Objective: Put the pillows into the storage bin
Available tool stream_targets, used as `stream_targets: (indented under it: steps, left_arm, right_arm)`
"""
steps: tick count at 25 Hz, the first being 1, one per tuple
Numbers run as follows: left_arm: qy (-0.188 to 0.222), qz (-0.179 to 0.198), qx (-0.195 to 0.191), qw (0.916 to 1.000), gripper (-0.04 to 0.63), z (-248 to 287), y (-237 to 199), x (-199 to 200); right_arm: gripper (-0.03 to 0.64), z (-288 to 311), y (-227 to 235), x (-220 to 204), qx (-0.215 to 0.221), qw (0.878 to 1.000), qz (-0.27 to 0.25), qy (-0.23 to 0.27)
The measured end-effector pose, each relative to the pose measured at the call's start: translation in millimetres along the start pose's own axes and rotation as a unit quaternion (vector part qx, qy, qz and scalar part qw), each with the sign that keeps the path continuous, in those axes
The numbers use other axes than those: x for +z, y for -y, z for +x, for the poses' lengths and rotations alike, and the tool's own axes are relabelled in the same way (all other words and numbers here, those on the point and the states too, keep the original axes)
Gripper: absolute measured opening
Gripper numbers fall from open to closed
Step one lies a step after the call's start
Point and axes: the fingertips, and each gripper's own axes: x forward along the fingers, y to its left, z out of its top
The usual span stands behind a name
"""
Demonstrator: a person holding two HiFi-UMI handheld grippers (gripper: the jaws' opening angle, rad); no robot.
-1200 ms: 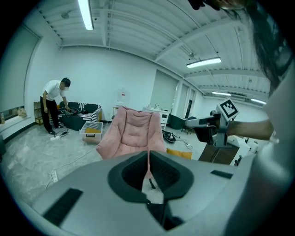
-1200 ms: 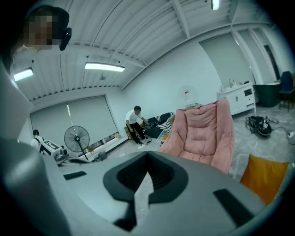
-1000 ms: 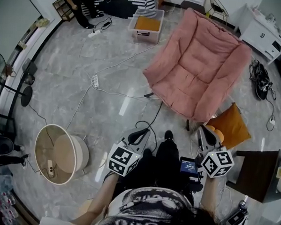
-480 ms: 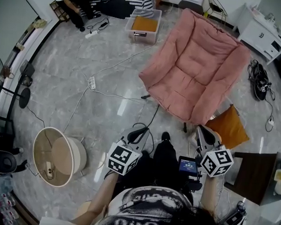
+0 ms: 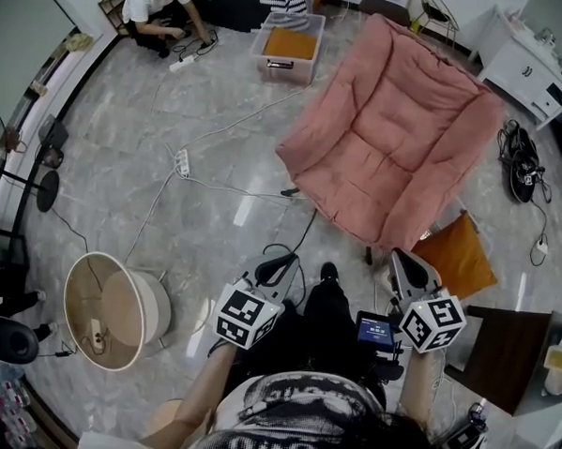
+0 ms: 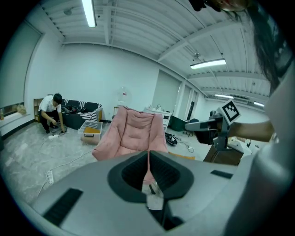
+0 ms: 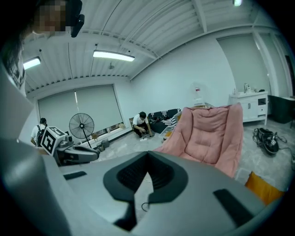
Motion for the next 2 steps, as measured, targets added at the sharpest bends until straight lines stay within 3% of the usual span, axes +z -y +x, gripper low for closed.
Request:
stream_targets:
  steps: [2]
  left_arm:
    - [-0.001, 0.000, 0.000, 1.0000, 0.021, 3.2, -1.7, 0.6]
  right_arm:
    - [-0.003, 3.1, 1.4, 0.9, 0.002, 1.000, 0.001, -0.002]
